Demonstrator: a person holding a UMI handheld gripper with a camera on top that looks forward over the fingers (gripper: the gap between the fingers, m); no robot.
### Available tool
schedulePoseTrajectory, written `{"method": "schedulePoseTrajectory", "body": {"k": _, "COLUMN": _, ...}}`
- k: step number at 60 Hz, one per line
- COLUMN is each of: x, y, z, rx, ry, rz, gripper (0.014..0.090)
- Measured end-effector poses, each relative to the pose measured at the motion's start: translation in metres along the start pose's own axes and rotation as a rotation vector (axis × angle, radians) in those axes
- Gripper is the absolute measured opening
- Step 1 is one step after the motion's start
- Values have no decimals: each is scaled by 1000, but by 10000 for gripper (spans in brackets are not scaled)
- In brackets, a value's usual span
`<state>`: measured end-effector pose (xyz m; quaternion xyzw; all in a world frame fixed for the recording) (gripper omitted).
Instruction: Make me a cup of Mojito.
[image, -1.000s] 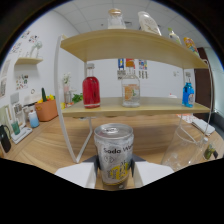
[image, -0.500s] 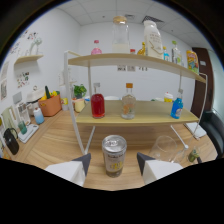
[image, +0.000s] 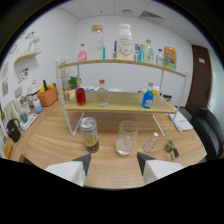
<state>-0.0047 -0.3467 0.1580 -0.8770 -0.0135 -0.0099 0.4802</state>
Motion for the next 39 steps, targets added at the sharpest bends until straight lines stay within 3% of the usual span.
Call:
{"method": "schedulePoseTrajectory", "body": {"k": 15, "x": 16, "y": 12, "z": -6, "rx": -54, "ry": -19, "rz": 43, "gripper": 857}}
{"method": "schedulePoseTrajectory", "body": {"k": 39, "x": 23, "y": 16, "z": -7, "rx": -66, "ry": -20, "rz": 16, "gripper": 857}}
